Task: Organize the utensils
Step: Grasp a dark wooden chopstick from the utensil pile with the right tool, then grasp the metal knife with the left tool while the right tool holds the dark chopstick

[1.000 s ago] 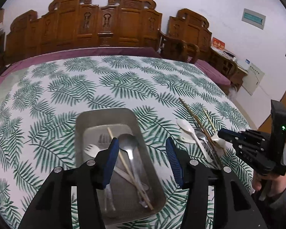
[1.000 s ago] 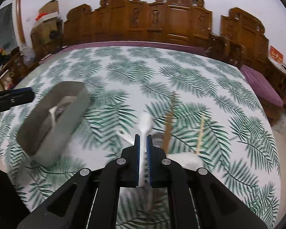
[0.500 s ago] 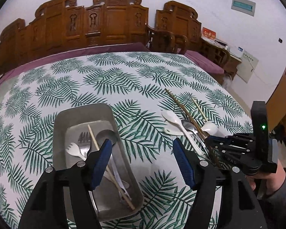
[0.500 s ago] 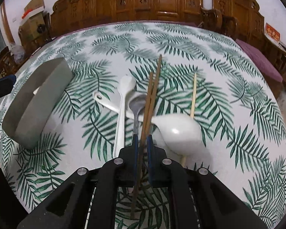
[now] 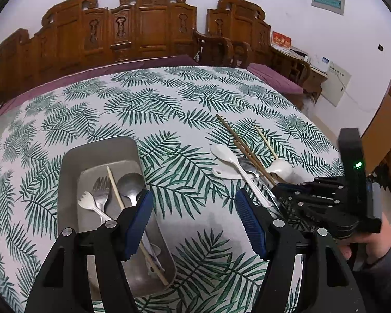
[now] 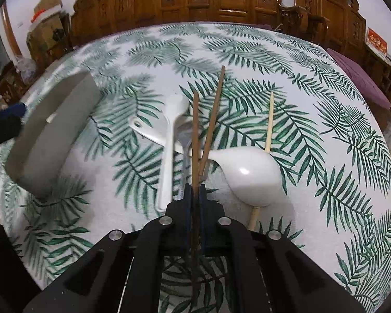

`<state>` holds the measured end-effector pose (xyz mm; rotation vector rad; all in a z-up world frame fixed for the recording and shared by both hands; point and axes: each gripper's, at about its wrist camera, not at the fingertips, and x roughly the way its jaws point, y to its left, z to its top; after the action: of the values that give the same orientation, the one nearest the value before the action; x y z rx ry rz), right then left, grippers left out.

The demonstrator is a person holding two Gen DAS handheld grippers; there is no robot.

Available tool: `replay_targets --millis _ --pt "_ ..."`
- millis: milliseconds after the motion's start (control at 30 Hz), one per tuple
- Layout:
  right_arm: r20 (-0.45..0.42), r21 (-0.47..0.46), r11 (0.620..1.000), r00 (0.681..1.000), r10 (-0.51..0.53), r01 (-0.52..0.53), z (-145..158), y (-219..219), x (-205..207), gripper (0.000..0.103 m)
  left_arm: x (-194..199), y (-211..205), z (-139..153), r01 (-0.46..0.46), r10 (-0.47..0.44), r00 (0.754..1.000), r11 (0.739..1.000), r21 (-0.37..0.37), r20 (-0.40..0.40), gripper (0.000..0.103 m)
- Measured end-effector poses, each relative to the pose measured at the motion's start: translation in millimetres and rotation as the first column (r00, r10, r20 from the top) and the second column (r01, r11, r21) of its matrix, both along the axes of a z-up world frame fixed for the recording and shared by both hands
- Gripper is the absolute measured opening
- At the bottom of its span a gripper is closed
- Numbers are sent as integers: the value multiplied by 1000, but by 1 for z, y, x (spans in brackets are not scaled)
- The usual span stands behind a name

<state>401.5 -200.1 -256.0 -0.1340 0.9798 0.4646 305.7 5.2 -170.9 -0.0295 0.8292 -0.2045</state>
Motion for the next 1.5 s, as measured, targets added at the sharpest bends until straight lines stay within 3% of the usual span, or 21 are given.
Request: replay_targets --millis 300,533,800,900,1100,1233,1500 --pt "64 80 997 998 -30 25 23 -22 -2 6 0 -22 -8 9 -9 1000 1000 25 -8 63" --pt "81 64 994 993 -91 86 21 -48 13 6 2 -50 -12 51 -50 999 998 29 -17 63" --pt "74 73 989 988 -135 129 17 -71 22 6 7 -93 -24 113 -111 992 992 49 -59 52" --pt "68 89 985 986 -154 148 17 -81 24 6 14 -103 -30 116 -113 990 993 25 -80 49" --pt "49 125 976 981 -187 180 16 -95 27 6 34 -121 -50 121 -120 982 993 -1 -145 33" --pt "41 142 973 981 -192 184 16 -98 29 6 45 -132 -59 125 -119 978 992 25 -170 24" --pt "36 168 969 981 -190 181 18 -99 30 6 62 -137 -71 101 -83 974 992 76 -210 23"
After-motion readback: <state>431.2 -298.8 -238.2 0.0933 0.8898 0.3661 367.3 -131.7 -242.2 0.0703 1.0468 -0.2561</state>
